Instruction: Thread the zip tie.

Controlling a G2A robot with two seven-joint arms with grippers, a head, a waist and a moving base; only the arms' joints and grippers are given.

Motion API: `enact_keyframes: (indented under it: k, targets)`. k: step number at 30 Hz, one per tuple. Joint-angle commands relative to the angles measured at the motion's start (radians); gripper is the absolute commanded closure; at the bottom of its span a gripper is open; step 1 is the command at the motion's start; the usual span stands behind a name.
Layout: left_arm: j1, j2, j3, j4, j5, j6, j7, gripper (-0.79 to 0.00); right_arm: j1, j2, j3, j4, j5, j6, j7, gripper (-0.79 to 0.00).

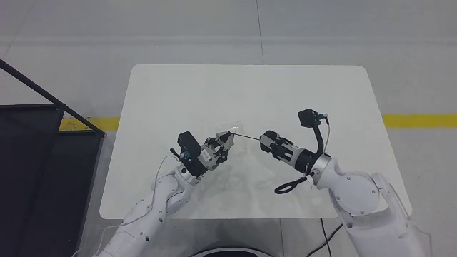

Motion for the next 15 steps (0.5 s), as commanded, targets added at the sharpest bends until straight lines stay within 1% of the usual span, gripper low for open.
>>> enact_keyframes:
  k: [1,15]
  targets:
    - [0.0,0.0,0.0,0.0,0.0,0.0,0.0,0.0,0.0,0.0,0.001,0.0,0.002,0.0,-0.001,0.0]
    - [0.0,0.0,0.0,0.0,0.0,0.0,0.0,0.0,-0.008,0.001,0.01,0.001,0.006,-0.007,0.001,0.0]
